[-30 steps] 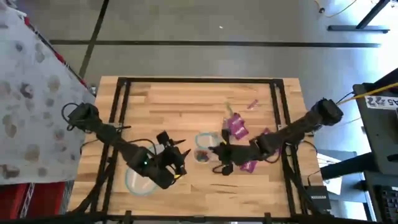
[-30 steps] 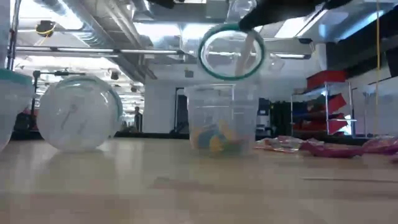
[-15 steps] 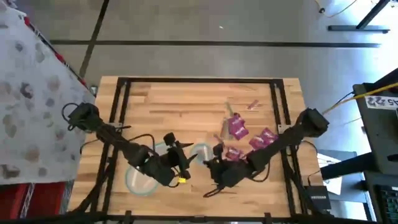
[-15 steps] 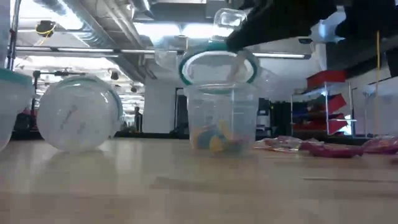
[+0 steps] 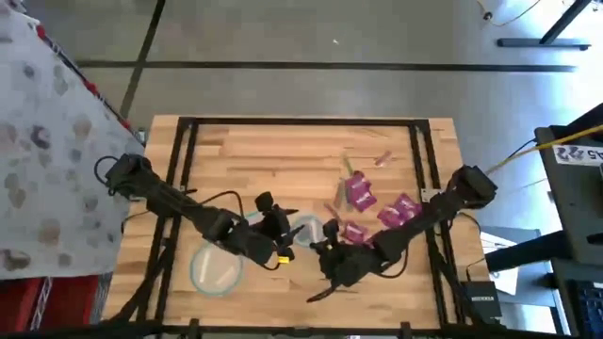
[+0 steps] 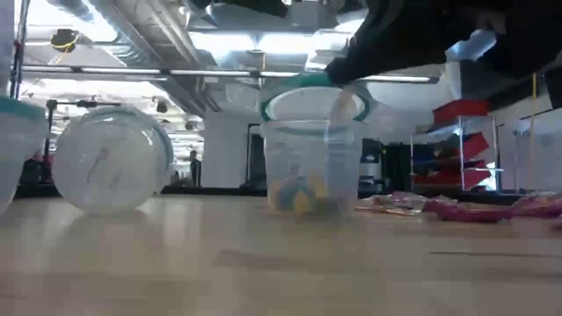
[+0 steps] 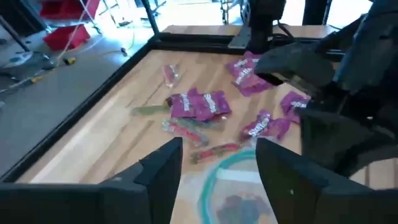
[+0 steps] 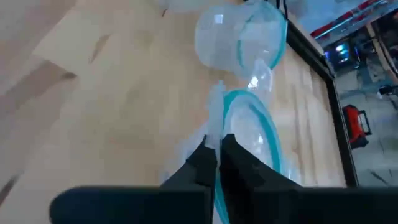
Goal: Sort candy
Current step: Close the top small transparent bin
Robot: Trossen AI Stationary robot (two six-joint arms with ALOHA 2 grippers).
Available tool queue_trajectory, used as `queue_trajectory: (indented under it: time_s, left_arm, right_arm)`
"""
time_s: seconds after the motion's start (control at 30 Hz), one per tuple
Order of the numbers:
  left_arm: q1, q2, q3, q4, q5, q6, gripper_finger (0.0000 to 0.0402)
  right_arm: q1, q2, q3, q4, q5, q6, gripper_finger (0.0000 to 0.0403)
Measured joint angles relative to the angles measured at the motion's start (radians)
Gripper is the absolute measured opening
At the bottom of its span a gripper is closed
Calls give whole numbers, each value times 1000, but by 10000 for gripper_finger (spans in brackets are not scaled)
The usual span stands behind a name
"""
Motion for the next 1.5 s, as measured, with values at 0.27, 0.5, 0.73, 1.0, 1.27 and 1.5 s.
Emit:
queue_trajectory:
  time_s: [0.27, 0.5, 0.73, 1.0, 1.27, 1.5]
  left_arm:
    - [5, 23, 0, -2, 1, 3, 189]
    - [9, 30, 0, 0, 0, 18, 189]
    - [33, 66, 0, 12, 39, 52, 189]
    - [126, 161, -1, 100, 226, 106, 189]
    - [212, 233, 2, 103, 411, 84, 189]
    - [220, 246, 5, 95, 398, 78, 189]
  right_arm:
    - [0, 0, 0, 22, 105, -49, 0]
    - [-7, 46, 0, 30, 43, -49, 0]
    - [-7, 78, 0, 30, 41, -41, 0]
    - [-7, 78, 0, 32, 4, -37, 1]
    - [-6, 71, 1, 12, -29, -37, 45]
    - [-4, 28, -1, -38, -51, -37, 151]
